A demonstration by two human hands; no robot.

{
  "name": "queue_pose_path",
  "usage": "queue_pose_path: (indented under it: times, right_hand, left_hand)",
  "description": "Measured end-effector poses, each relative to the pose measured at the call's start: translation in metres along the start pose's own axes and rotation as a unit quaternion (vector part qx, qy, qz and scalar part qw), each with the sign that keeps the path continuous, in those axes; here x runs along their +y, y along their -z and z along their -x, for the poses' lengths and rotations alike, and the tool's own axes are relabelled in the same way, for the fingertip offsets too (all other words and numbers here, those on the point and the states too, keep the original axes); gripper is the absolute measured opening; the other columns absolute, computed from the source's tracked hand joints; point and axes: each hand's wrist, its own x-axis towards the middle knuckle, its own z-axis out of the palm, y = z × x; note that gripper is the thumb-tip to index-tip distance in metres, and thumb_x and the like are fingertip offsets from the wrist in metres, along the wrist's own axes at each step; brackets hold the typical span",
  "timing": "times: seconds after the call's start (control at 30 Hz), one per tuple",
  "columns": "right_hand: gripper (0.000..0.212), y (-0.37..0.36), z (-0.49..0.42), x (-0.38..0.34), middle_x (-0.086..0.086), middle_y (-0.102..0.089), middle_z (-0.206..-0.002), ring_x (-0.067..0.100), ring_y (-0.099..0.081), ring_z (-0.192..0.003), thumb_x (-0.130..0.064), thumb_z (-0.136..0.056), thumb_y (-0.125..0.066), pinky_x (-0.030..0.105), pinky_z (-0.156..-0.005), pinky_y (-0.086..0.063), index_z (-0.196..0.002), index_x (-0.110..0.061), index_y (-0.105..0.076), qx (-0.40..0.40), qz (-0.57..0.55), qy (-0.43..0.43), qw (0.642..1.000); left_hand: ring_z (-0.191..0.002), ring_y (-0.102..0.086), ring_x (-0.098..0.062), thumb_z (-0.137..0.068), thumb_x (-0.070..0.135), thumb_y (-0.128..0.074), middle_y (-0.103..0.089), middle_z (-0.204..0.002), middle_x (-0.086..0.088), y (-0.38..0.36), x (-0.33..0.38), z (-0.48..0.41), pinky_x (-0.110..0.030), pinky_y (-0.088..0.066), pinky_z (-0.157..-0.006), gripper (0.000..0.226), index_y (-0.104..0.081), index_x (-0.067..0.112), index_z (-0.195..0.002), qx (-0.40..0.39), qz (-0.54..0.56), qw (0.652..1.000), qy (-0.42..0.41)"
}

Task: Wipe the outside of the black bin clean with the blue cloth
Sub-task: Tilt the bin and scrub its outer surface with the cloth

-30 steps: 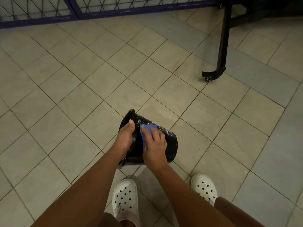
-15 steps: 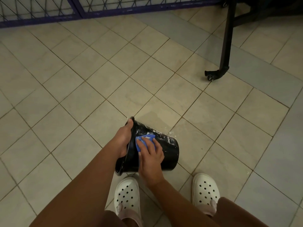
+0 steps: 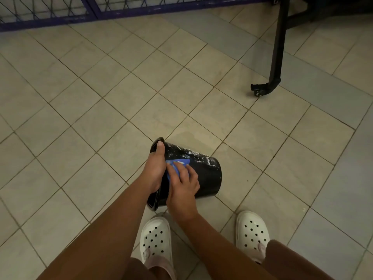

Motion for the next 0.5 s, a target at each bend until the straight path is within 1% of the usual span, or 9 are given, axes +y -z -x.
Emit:
queue_pose_path:
  times: [0.1, 0.2, 0.27, 0.33, 0.37, 0.43, 0.5]
  right_hand:
    - [0.062, 0.011, -0.024, 0.000, 0.000, -0.034, -0.144, 0.026, -0.018, -0.132, -0.011, -0.083, -0.057, 0.053, -0.103, -0.026, -0.139, -0.027, -0.036, -0.009, -0.003, 0.014, 1.000]
    - [0.057, 0.021, -0.040, 0.004, -0.004, -0.031, -0.145, 0.023, -0.019, -0.132, -0.015, -0.090, -0.049, 0.049, -0.105, -0.025, -0.142, -0.031, -0.032, -0.019, -0.011, -0.031, 0.999]
    - [0.058, 0.022, -0.034, 0.004, -0.003, -0.030, -0.146, 0.023, -0.017, -0.133, -0.016, -0.090, -0.050, 0.050, -0.106, -0.024, -0.143, -0.031, -0.031, -0.009, -0.011, -0.070, 0.997]
    - [0.060, 0.016, -0.020, 0.002, -0.001, -0.031, -0.145, 0.023, -0.017, -0.133, -0.015, -0.087, -0.052, 0.052, -0.106, -0.025, -0.142, -0.030, -0.033, 0.010, -0.008, -0.084, 0.996]
    - [0.060, 0.012, -0.013, 0.000, 0.000, -0.031, -0.145, 0.023, -0.016, -0.133, -0.014, -0.086, -0.051, 0.053, -0.105, -0.025, -0.141, -0.029, -0.033, 0.012, -0.009, -0.073, 0.997]
    - [0.061, 0.008, -0.009, -0.003, 0.000, -0.030, -0.146, 0.024, -0.014, -0.134, -0.014, -0.084, -0.051, 0.053, -0.107, -0.023, -0.141, -0.028, -0.033, -0.006, -0.009, -0.032, 0.999]
    - [0.061, 0.010, -0.019, -0.003, 0.000, -0.031, -0.146, 0.024, -0.014, -0.134, -0.013, -0.085, -0.053, 0.051, -0.107, -0.022, -0.141, -0.027, -0.033, -0.016, -0.007, 0.003, 1.000]
  left_hand:
    - [-0.090, -0.072, -0.023, -0.104, 0.053, -0.026, -0.075, -0.094, -0.012, -0.001, -0.002, 0.001, -0.033, -0.055, -0.079, 0.063, -0.071, 0.008, -0.102, -0.008, -0.031, 0.999, -0.017]
    - [-0.096, -0.071, -0.024, -0.103, 0.053, -0.026, -0.075, -0.100, -0.011, -0.005, -0.003, 0.002, -0.038, -0.056, -0.086, 0.061, -0.071, 0.012, -0.109, -0.018, -0.030, 0.999, -0.024]
    - [-0.096, -0.070, -0.025, -0.103, 0.054, -0.027, -0.074, -0.101, -0.012, -0.008, -0.004, 0.002, -0.037, -0.056, -0.083, 0.061, -0.070, 0.012, -0.112, -0.014, -0.028, 0.999, -0.016]
    - [-0.096, -0.069, -0.025, -0.103, 0.054, -0.027, -0.073, -0.103, -0.013, -0.007, -0.004, 0.001, -0.035, -0.054, -0.077, 0.060, -0.067, 0.011, -0.115, -0.001, -0.019, 1.000, -0.010]
    - [-0.095, -0.069, -0.025, -0.103, 0.054, -0.027, -0.073, -0.103, -0.013, -0.006, -0.004, 0.001, -0.034, -0.053, -0.076, 0.060, -0.067, 0.009, -0.114, 0.000, -0.021, 1.000, -0.011]
    - [-0.093, -0.070, -0.024, -0.103, 0.053, -0.026, -0.074, -0.098, -0.013, -0.003, -0.004, 0.001, -0.032, -0.053, -0.075, 0.062, -0.069, 0.008, -0.106, -0.007, -0.044, 0.999, -0.021]
    - [-0.091, -0.071, -0.021, -0.104, 0.051, -0.024, -0.075, -0.093, -0.010, 0.000, -0.005, 0.001, -0.030, -0.052, -0.075, 0.063, -0.072, 0.011, -0.099, -0.012, -0.060, 0.998, -0.036]
